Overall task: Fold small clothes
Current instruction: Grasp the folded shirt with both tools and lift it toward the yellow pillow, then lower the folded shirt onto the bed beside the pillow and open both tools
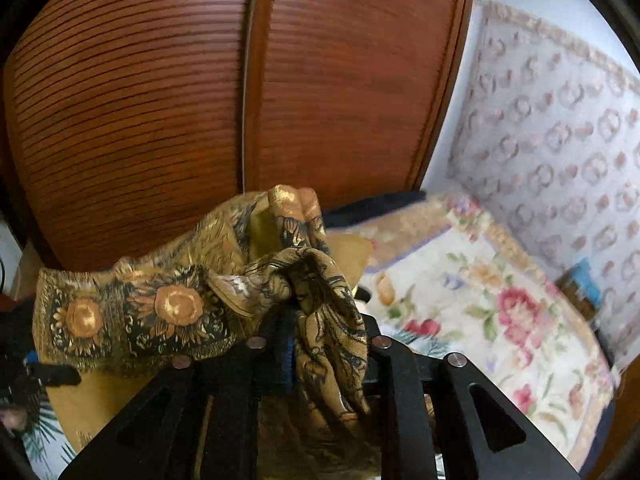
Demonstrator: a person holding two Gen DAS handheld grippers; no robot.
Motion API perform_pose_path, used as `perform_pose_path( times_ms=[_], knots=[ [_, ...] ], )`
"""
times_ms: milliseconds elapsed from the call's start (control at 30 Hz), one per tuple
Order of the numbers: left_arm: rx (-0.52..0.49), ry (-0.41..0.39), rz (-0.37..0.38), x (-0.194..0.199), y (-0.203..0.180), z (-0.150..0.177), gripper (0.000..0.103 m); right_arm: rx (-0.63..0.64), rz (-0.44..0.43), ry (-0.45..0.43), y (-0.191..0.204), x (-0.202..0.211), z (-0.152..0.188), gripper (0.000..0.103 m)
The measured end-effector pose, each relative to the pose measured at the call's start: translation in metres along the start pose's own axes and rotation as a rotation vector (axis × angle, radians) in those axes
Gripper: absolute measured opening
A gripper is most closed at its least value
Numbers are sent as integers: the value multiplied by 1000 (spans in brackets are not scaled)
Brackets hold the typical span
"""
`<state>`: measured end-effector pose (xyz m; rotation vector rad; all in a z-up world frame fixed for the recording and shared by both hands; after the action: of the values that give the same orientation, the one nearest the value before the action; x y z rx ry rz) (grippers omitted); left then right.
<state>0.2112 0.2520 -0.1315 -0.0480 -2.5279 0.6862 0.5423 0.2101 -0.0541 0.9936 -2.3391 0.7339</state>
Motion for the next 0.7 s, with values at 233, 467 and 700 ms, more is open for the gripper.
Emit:
perform_pose_path(
  times_ms=[233, 467, 700],
  knots=[
    [-83, -76, -38, 25, -7, -10, 48, -152, 110, -86, -42, 2, -3, 58],
    [-176, -98, -54, 21, -18, -32, 85, -191, 107, -170, -37, 42, 10, 59],
    [-185, 31, -104, -18, -10, -19, 86, -184, -23, -32, -12, -3, 41, 59]
  ],
)
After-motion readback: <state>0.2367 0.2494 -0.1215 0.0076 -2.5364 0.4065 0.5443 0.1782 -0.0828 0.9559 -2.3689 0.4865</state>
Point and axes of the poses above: each gripper's, at about its wrist camera, not at the fingertips, and x roughly against the way its jaws point, y to its left, z to its underside, the point moved 7 cm from there along -x, roughly the way its jaws point, and after that the axes turned 10 degrees about z, right-handed, at the moved point
